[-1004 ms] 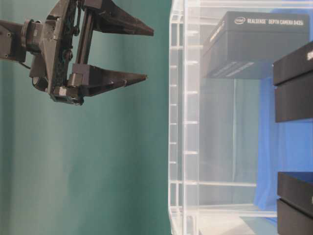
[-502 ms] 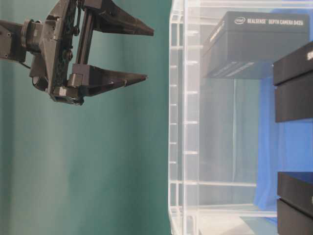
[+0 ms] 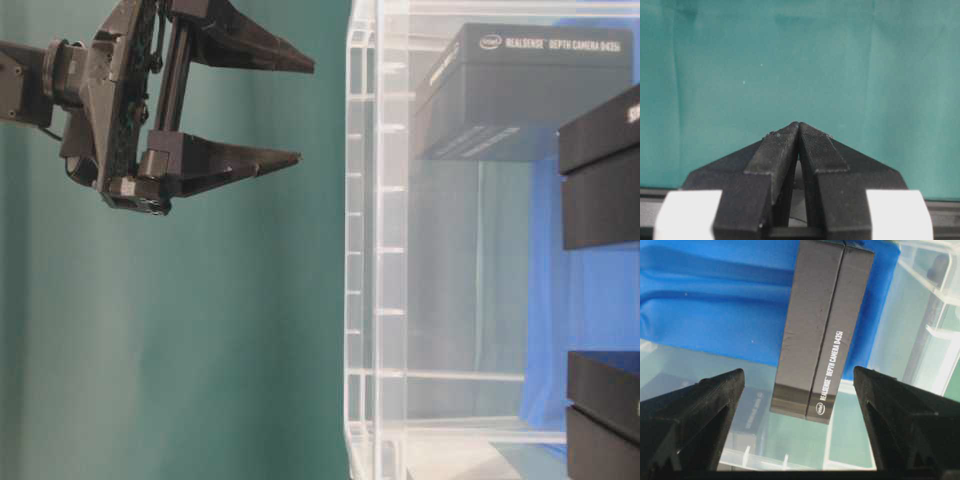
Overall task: Take the box out of the case with the right arm.
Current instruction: 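Lower the right gripper around the right box and close on it, then lift the right box straight up out of the case, then carry the box forward and lower it right of the other boxes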
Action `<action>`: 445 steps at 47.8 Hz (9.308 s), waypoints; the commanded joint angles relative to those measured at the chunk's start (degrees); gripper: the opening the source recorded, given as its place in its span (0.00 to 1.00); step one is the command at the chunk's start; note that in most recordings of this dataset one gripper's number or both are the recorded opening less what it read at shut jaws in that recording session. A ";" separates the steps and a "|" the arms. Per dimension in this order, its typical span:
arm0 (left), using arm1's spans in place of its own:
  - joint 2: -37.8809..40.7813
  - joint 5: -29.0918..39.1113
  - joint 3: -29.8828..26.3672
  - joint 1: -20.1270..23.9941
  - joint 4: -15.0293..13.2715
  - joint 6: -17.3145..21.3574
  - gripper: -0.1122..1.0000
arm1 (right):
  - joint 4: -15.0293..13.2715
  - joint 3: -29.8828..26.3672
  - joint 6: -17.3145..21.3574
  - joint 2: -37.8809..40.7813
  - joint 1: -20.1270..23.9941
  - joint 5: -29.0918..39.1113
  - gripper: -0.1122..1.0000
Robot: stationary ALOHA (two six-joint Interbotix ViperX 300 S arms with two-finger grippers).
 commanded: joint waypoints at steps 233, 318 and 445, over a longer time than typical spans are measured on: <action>0.44 -0.70 -1.41 -0.09 0.09 0.09 0.12 | -6.24 -16.17 3.96 0.53 2.46 18.63 0.68; 0.44 -0.62 -1.41 -0.09 0.09 0.09 0.12 | -6.59 -16.17 5.98 0.35 4.57 19.07 0.68; 0.44 -0.70 -1.41 -0.09 0.09 0.09 0.12 | -3.69 0.09 37.00 3.08 32.34 9.14 0.68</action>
